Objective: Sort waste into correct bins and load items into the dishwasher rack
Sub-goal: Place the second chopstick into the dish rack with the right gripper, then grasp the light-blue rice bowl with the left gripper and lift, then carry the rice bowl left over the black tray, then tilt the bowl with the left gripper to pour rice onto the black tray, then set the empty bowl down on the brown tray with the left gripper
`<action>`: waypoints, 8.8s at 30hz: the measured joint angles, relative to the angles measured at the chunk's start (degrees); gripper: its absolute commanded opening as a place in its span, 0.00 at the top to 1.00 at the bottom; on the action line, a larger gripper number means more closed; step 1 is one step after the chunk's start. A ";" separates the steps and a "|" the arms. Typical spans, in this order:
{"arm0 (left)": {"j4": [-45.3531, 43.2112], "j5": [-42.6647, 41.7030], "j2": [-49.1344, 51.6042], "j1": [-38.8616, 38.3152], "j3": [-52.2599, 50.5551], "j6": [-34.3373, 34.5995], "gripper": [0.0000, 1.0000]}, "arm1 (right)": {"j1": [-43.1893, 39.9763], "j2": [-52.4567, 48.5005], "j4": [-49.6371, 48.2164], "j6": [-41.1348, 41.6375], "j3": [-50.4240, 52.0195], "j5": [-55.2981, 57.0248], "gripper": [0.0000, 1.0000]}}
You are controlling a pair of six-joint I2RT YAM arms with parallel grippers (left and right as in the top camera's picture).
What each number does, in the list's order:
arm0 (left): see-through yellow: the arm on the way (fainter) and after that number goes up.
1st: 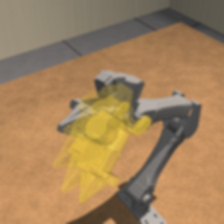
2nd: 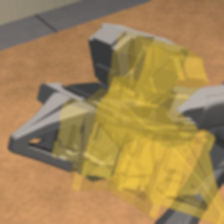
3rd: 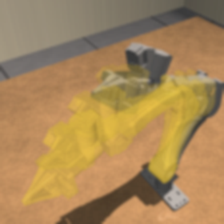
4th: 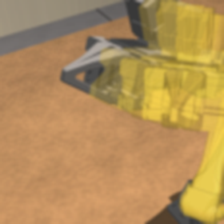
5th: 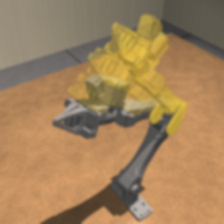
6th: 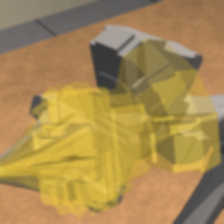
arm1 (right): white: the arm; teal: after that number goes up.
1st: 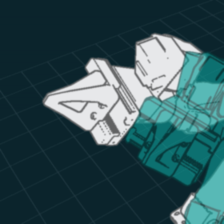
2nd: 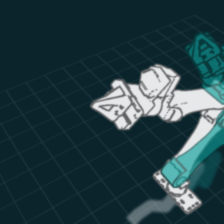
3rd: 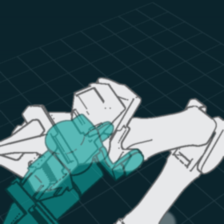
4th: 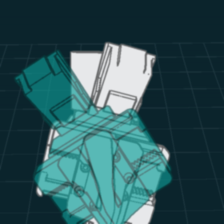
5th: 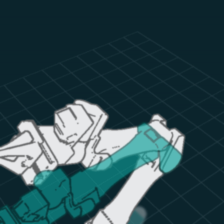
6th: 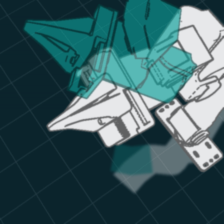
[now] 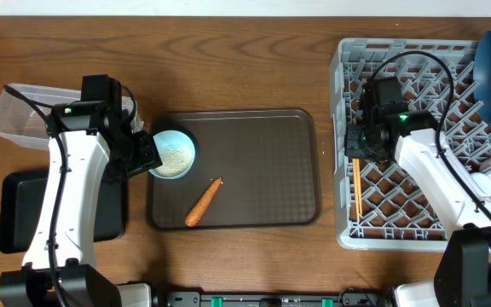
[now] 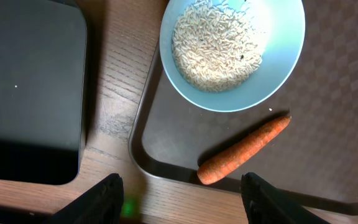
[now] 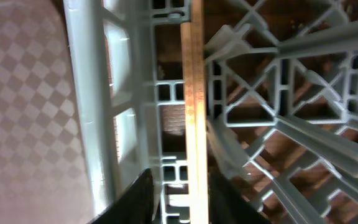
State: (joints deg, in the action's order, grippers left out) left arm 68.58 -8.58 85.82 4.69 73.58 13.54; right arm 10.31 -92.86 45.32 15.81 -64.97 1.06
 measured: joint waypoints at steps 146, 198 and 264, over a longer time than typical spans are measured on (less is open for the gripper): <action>-7.56 -48.52 13.03 41.18 -4.72 -21.07 0.94 | 12.70 6.84 10.95 -11.04 -6.69 -4.26 0.47; -0.61 -68.67 18.88 52.15 -4.92 -26.84 0.94 | 12.70 6.82 12.72 -10.84 -6.69 -4.09 0.48; 22.40 -69.83 18.23 17.51 -5.27 -60.33 0.94 | 12.70 6.67 13.33 -9.29 -6.69 -2.54 0.48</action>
State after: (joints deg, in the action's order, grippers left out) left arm 90.98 -78.41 104.05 22.20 68.31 -46.78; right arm 23.00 -86.19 58.65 6.52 -71.66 -1.48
